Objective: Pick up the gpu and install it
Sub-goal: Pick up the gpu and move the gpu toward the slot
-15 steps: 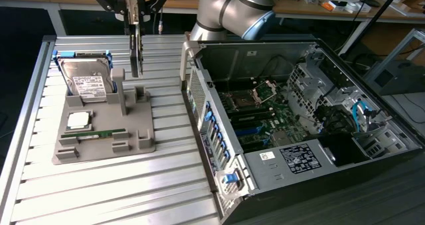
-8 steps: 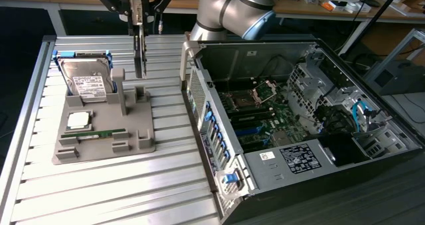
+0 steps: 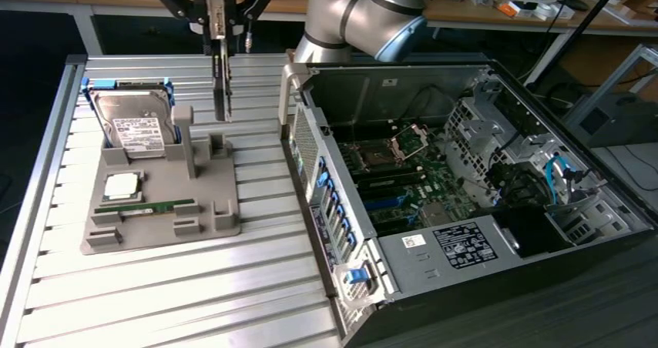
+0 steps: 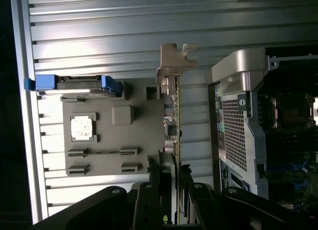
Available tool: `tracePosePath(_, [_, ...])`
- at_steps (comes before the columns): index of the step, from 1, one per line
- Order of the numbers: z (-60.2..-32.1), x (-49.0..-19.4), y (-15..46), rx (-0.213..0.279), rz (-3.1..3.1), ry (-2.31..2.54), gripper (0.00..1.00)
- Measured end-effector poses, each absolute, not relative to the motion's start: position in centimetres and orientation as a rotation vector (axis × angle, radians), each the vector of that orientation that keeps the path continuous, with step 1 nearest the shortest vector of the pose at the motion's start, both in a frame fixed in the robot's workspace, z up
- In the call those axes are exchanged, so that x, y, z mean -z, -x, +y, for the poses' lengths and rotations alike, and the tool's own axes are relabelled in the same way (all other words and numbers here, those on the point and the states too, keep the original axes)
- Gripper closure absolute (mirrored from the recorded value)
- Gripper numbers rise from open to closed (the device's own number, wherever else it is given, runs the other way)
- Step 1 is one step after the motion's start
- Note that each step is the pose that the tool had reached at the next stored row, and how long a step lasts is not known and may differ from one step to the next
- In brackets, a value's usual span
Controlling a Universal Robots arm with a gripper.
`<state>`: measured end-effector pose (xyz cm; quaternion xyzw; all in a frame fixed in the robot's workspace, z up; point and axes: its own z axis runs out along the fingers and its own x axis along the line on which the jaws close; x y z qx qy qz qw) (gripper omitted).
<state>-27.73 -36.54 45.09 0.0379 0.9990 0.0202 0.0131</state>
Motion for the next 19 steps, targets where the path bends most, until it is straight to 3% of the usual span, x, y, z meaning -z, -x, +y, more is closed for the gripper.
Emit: tracePosePath(19, [-36.6,-45.1,26.5,-0.063,3.113,-0.118,0.73])
